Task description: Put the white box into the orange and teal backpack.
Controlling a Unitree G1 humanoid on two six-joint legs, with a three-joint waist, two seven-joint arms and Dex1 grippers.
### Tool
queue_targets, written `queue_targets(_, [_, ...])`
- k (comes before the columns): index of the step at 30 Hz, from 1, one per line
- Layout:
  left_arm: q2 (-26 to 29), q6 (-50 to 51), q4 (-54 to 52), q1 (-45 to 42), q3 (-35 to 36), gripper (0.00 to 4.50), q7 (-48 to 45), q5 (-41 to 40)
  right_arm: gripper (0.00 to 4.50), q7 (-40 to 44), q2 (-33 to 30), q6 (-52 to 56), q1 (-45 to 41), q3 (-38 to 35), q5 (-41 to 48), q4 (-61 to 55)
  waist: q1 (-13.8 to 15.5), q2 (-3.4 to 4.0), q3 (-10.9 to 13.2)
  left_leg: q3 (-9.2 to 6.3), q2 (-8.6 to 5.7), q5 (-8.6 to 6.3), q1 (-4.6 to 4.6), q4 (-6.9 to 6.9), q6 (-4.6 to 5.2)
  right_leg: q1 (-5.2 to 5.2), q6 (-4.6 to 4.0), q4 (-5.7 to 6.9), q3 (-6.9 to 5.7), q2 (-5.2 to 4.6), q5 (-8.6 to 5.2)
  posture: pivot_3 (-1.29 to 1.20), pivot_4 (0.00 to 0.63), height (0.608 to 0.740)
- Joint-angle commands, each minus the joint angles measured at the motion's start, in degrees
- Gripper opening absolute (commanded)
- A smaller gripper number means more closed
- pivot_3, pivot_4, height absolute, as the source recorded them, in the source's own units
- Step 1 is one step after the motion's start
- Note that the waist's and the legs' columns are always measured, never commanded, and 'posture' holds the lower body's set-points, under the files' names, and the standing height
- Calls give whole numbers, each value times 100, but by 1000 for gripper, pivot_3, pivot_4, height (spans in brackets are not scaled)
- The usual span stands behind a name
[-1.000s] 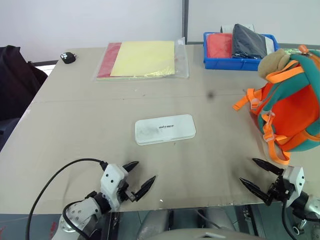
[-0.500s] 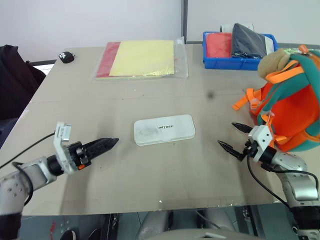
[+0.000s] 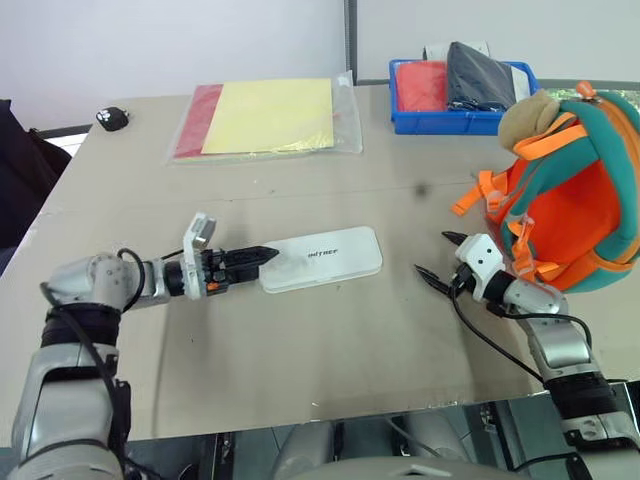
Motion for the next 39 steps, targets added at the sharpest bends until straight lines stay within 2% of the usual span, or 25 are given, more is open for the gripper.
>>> queue_targets(1, [-202, 195, 55, -25, -501, 4500, -282, 349, 4464, 18, 91, 99, -53, 283, -80, -524, 3, 0, 0, -1, -1, 0, 0, 2, 0, 0, 0, 2, 1, -1, 0, 0, 150, 740])
queue_targets(6, [-389, 246, 343, -193, -381, 4500, -497, 509, 4464, -289, 441, 437, -257, 621, -347, -750, 20, 0, 0, -8, -5, 0, 0, 15, 0, 0, 0, 17, 7, -4, 0, 0, 150, 740])
queue_targets(11, [-594, 418, 241, -204, -42, 4500, -448, 442, 4464, -254, 572, 532, -170, 687, -254, -937, 30, 0, -1, -29, -8, 0, -12, 35, 0, 0, 0, 25, -1, -7, 0, 0, 150, 740])
queue_targets(13, [-633, 420, 130, -115, 16, 4500, -393, 491, 4464, -280, 570, 575, -113, 518, -117, -988, 28, 0, -1, -49, -11, -1, -34, 53, 0, -11, 0, 25, -11, -7, 0, 0, 150, 740])
queue_targets(18, [-669, 450, 59, 23, 236, 4500, -256, 542, 4464, 268, 250, 440, 97, -17, 704, -1285, 21, 0, 0, -63, -19, -1, -46, 64, 0, -18, 0, 35, -13, -11, 0, 0, 150, 740])
queue_targets(22, [-721, 487, -70, 135, 356, 4500, -154, 528, 4464, -604, 160, 471, -332, -475, 289, -539, 4, 1, -1, -63, -18, -1, -42, 64, 0, -19, 0, 42, -9, -9, 0, 0, 150, 740])
queue_targets(27, [-838, 567, -202, 159, 445, 4500, -8, 534, 4464, -1049, 448, 967, -997, 199, -509, 288, -1, 3, -6, -62, -19, 1, -42, 64, -3, -33, -1, 53, -2, -5, 0, 0, 150, 740])
queue_targets(33, [-1033, 699, -363, 102, 650, 4500, 220, 461, 4464, -575, 939, 1034, -1006, 561, -175, -21, 19, 5, -7, -70, -30, 1, -49, 72, -3, -33, 0, 52, -3, -14, 0, 0, 150, 740])
queue_targets(39, [-1243, 843, -488, 121, 1095, 4500, 504, 331, 4464, -575, 917, 1078, -783, 679, -285, -173, 25, 5, -7, -83, -34, 1, -50, 74, -3, -30, 1, 52, -12, -16, 1, 0, 150, 740])
